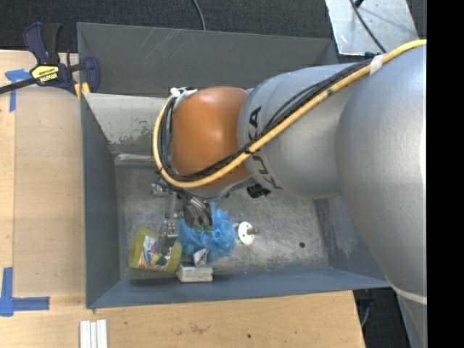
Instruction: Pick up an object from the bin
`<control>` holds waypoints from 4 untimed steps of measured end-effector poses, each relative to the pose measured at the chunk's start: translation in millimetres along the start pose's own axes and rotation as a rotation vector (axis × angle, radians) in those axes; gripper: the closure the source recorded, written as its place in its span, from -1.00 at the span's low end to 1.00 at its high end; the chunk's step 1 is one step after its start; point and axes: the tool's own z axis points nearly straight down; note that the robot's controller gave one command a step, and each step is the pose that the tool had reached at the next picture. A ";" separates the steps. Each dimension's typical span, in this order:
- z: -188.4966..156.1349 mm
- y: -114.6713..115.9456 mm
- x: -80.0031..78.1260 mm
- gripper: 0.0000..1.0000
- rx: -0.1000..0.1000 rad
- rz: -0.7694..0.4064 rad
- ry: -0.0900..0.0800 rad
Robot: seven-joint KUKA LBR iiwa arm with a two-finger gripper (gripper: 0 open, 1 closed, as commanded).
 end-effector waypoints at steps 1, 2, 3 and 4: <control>9.1 22.0 5.1 -1.00 0.003 -0.239 0.002; 27.5 31.0 11.2 -1.00 -0.008 -0.426 0.013; 21.2 29.1 6.8 -1.00 -0.006 -0.471 -0.005; 28.1 31.0 11.8 -1.00 -0.004 -0.343 0.018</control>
Offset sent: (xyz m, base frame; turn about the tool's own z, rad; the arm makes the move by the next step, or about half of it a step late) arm -0.0193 0.0149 -0.0736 -0.5242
